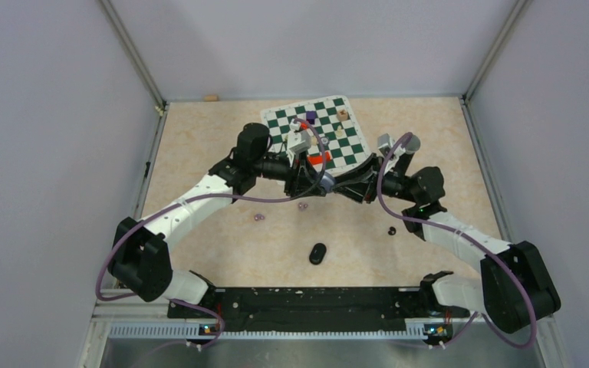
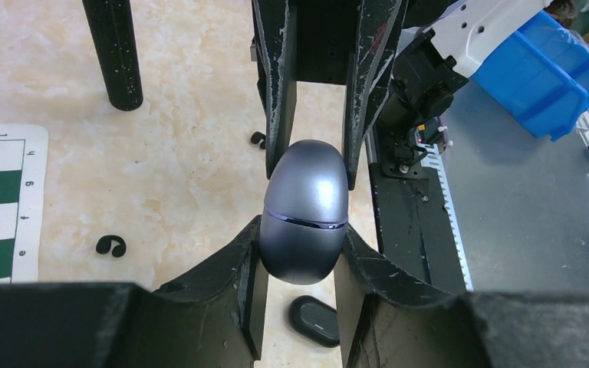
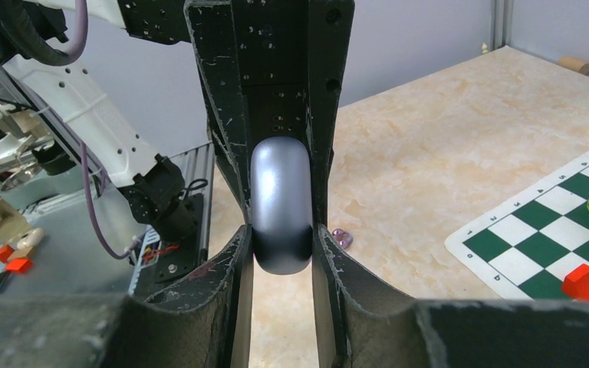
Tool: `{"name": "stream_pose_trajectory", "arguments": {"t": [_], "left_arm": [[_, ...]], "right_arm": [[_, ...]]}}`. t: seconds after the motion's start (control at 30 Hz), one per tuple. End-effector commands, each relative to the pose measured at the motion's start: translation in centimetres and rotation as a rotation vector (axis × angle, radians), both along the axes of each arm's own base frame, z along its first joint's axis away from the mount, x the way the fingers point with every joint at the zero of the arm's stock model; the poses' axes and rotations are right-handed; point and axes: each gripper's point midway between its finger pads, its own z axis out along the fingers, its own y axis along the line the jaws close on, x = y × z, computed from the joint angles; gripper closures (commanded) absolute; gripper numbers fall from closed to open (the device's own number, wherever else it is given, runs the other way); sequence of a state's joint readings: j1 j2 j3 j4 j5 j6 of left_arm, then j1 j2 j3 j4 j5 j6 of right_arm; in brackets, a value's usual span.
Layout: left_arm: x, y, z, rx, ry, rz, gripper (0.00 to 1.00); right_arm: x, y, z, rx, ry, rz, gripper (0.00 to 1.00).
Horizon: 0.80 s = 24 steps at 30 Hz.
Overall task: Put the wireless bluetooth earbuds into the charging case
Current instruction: Pick up the charging case at the center of the board.
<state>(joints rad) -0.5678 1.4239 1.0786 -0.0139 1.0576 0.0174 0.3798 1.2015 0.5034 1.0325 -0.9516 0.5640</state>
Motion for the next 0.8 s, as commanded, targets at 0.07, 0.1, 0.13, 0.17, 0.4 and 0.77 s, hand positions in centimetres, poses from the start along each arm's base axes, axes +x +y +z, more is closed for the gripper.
{"name": "stream_pose_trajectory", "arguments": {"t": [0.07,0.1,0.13,0.17,0.4,0.77], "left_arm": [[-1.7,0.2,0.5,-0.023,-0.053,-0.074,1.00],[-1.8,0.2,0.4,-0.021,-0.052,-0.077,1.00],[-1.8,0.3,0.3,-0.021,-0.054,-0.078,1.00],[-1.8,0.3,0.1,-0.020,-0.055,-0.079,1.00],[-1.8,0.4,-0.4,-0.008,-0.065,-0.077,1.00],[-1.8,0.5,-0.5,-0.003,-0.058,-0.073,1.00]], "right_arm": [[1.5,-1.1,1.9,0.015,-0.089,-0.115,0.61],[1.8,-1.2,1.8,0.013,-0.082,-0.126,0.58],[1.9,-1.3,1.8,0.013,-0.082,-0.134,0.56],[2.0,-1.5,1.9,0.015,-0.083,-0.138,0.54],[2.3,-2.0,2.4,0.009,-0.107,-0.162,0.40],[0.0,-1.7,3.1,-0.007,-0.210,-0.070,0.18]]}}
